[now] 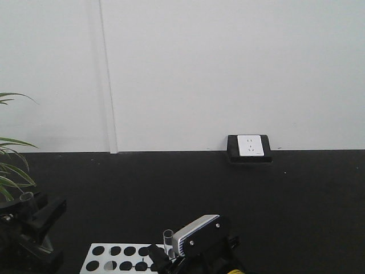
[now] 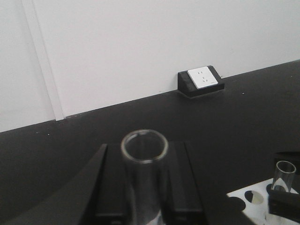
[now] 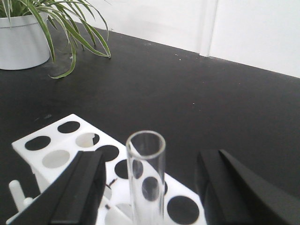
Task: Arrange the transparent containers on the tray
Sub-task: 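Lower the right gripper onto the second glass tube and close, then lift the second glass tube out of the rack with the right gripper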
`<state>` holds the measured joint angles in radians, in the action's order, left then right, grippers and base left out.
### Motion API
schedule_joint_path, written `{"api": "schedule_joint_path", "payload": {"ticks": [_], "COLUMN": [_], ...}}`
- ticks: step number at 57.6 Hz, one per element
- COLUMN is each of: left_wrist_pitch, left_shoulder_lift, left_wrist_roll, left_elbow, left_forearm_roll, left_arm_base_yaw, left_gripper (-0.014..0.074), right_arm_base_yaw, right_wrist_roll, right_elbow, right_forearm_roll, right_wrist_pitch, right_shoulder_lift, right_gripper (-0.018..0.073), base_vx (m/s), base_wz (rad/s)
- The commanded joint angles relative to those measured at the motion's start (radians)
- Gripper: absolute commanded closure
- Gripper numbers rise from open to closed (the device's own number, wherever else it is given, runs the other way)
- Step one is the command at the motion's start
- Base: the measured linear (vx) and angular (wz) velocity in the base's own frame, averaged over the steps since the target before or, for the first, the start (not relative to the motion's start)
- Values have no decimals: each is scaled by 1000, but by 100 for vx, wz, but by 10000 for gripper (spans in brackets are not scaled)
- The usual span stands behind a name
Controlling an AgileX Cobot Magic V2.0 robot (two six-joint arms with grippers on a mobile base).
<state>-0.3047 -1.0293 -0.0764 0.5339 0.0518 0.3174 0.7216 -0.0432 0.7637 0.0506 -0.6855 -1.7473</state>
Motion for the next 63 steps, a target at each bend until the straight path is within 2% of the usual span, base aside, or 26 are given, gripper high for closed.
{"api": "schedule_joint_path", "payload": {"ticks": [1, 14, 21, 42, 55, 63], "left_wrist_pitch": [-84, -83, -83, -83, -82, -82], "left_shoulder_lift": [19, 19, 19, 19, 19, 19], "left_wrist_roll": [0, 0, 0, 0, 0, 0], "left_elbow": [29, 29, 29, 29, 29, 29], "left_forearm_roll": [-9, -9, -9, -9, -9, -9], "left_arm_base_yaw": [6, 6, 6, 6, 6, 6], "left_gripper": [548, 549, 549, 549, 548, 548], "right_arm_base_yaw": [-2, -2, -2, -2, -4, -4], "right_wrist_roll": [-2, -2, -2, -2, -2, -3], "right_elbow": [55, 66, 66, 66, 66, 66], "right_forearm_roll": [-10, -6, -6, -6, 3, 53], "right_wrist_pitch": [-80, -89, -88, -88, -77, -13], "right_shoulder_lift": [8, -37, -37, -37, 31, 122], "right_gripper": [71, 72, 101, 343, 358, 358], "base_vx": [0, 0, 0, 0, 0, 0], "base_wz": [0, 0, 0, 0, 0, 0]}}
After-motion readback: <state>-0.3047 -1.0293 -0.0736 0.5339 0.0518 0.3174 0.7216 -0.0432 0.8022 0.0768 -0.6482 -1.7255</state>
